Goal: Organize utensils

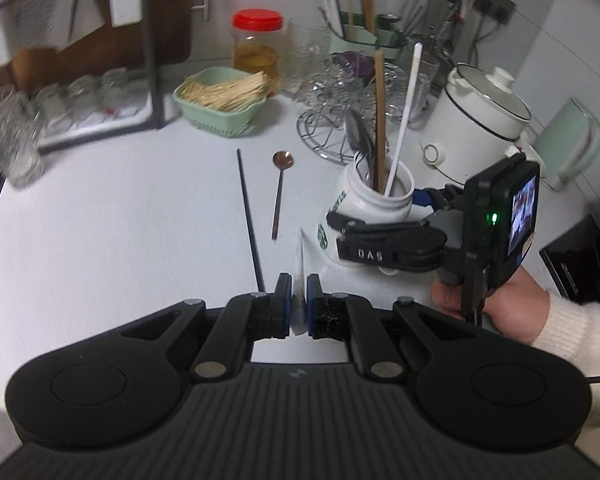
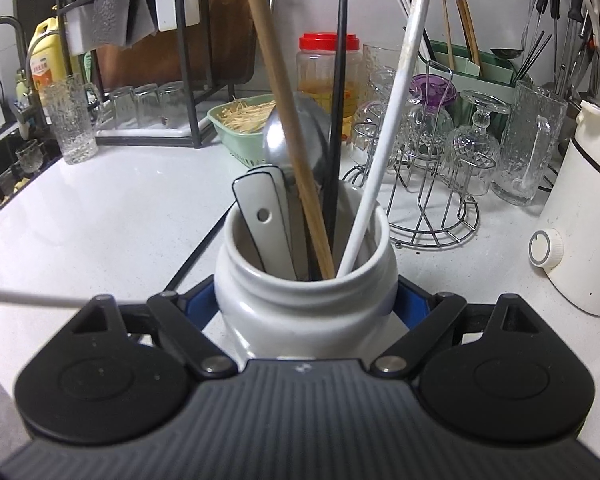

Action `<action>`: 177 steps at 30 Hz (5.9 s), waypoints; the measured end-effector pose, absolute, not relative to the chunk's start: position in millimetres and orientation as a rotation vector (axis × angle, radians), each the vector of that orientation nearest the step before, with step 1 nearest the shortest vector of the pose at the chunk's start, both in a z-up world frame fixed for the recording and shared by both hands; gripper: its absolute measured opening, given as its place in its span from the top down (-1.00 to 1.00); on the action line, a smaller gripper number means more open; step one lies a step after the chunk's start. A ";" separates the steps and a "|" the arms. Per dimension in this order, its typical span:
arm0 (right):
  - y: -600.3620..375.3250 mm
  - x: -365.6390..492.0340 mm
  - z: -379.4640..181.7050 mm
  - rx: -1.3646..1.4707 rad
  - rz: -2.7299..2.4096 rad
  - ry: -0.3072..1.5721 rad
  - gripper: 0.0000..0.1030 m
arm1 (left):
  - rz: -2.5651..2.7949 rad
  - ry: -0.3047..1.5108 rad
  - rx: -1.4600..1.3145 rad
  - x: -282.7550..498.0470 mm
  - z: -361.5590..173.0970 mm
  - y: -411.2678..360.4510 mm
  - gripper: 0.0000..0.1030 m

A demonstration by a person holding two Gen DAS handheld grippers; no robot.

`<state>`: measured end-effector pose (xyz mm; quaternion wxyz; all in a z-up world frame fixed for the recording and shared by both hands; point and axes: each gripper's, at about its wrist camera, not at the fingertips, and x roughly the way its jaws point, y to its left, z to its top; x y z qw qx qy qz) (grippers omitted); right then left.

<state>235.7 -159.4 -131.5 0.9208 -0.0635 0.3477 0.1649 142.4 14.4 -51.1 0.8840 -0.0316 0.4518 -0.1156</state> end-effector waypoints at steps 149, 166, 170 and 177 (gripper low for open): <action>-149.2 245.4 -130.8 -0.111 0.266 0.778 -0.76 | -0.487 0.998 0.201 195.4 3.7 24.8 0.85; -145.2 247.4 -130.5 -0.102 0.234 0.798 -0.76 | -0.598 1.079 0.186 196.6 99.7 40.5 0.85; -144.5 247.2 -130.6 -0.096 0.219 0.799 -0.76 | -0.623 1.071 0.208 202.4 110.7 33.6 0.85; -144.1 245.0 -130.5 -0.089 0.207 0.792 -0.76 | -0.691 1.111 0.278 223.1 101.7 7.0 0.85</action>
